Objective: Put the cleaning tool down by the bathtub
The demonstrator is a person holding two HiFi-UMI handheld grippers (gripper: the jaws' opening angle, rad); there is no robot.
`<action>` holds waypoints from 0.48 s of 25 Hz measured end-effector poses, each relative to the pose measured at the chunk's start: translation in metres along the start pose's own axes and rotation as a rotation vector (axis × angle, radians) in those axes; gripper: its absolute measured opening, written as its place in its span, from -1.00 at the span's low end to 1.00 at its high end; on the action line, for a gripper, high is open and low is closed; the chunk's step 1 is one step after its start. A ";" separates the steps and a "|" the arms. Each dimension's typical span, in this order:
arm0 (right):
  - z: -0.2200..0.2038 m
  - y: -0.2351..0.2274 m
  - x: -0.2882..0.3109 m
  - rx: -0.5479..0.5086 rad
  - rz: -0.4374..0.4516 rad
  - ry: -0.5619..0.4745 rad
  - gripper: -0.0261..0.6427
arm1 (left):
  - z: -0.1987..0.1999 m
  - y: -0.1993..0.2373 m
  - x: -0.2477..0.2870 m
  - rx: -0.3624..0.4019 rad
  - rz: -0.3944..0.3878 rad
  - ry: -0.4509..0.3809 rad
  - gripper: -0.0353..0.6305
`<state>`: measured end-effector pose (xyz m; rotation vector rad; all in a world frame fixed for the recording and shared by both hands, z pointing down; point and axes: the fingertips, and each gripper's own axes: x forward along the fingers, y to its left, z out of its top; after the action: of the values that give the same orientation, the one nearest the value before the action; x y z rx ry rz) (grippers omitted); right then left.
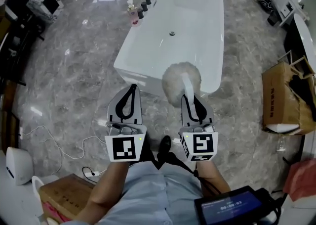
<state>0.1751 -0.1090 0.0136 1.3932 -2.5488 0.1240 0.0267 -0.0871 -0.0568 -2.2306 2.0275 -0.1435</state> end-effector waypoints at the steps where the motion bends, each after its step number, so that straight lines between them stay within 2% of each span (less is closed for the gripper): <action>1: 0.001 0.001 0.007 -0.004 0.001 0.002 -0.64 | -0.003 0.006 0.004 -0.002 0.004 0.003 -0.85; 6: 0.010 0.005 0.042 -0.017 -0.011 0.001 -0.64 | -0.013 0.039 0.029 -0.009 0.017 0.008 -0.85; 12: 0.020 0.009 0.081 -0.023 -0.043 -0.003 -0.64 | -0.010 0.076 0.061 0.004 0.001 -0.027 -0.85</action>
<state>0.1221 -0.1741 0.0145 1.4399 -2.5124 0.0855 -0.0434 -0.1550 -0.0591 -2.2164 2.0129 -0.1169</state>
